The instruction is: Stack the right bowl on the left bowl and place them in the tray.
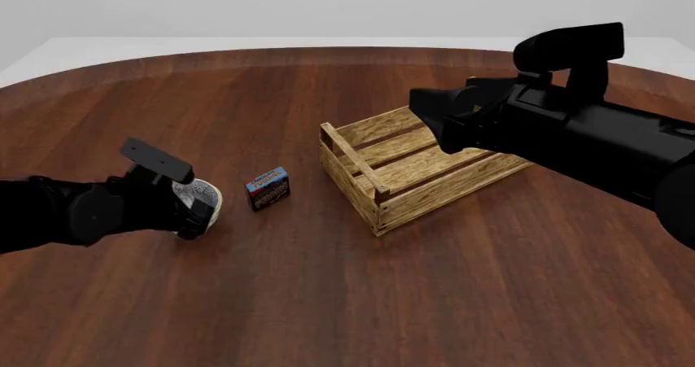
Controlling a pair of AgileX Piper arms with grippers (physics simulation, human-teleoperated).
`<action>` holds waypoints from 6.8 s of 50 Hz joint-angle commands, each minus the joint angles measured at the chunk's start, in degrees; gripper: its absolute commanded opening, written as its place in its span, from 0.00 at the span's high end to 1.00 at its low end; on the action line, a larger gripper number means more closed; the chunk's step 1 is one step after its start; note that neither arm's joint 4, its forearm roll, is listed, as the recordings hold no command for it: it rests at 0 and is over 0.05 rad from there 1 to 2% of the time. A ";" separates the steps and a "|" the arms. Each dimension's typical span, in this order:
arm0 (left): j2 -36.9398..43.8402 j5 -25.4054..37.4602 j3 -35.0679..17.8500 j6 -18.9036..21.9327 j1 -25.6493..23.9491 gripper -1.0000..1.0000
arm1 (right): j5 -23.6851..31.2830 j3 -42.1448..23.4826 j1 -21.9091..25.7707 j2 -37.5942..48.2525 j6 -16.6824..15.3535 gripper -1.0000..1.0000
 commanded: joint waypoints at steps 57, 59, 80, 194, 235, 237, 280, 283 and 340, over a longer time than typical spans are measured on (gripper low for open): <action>12.44 -8.31 1.10 1.31 -0.44 0.00 | 0.00 -0.03 -0.15 0.14 -0.08 0.00; 12.66 -8.61 1.22 1.40 -0.44 0.00 | 0.00 -0.05 -0.18 0.17 -0.10 0.00; 12.43 -7.96 0.75 0.31 -0.40 1.00 | -0.03 -0.06 -0.25 0.20 -0.08 0.00; -0.85 12.34 -26.28 -5.07 -18.62 1.00 | 1.83 -0.25 -4.20 -4.67 -1.43 0.00; 2.78 14.07 -32.95 -4.07 -23.40 1.00 | 5.72 -0.59 -14.63 -11.25 -3.52 0.00; 3.54 14.21 -34.01 -3.83 -24.02 1.00 | 5.74 -0.62 -14.69 -11.28 -3.48 0.00; 17.95 16.81 -51.08 -3.78 -31.29 1.00 | 3.66 -0.49 -14.85 -7.56 -2.78 0.00; 19.15 16.54 -51.99 -3.43 -31.14 1.00 | 3.68 -0.46 -14.66 -7.55 -2.81 0.00; 46.88 28.84 -82.74 -3.81 -31.98 1.00 | 2.70 -0.49 -15.22 -5.61 -2.21 0.00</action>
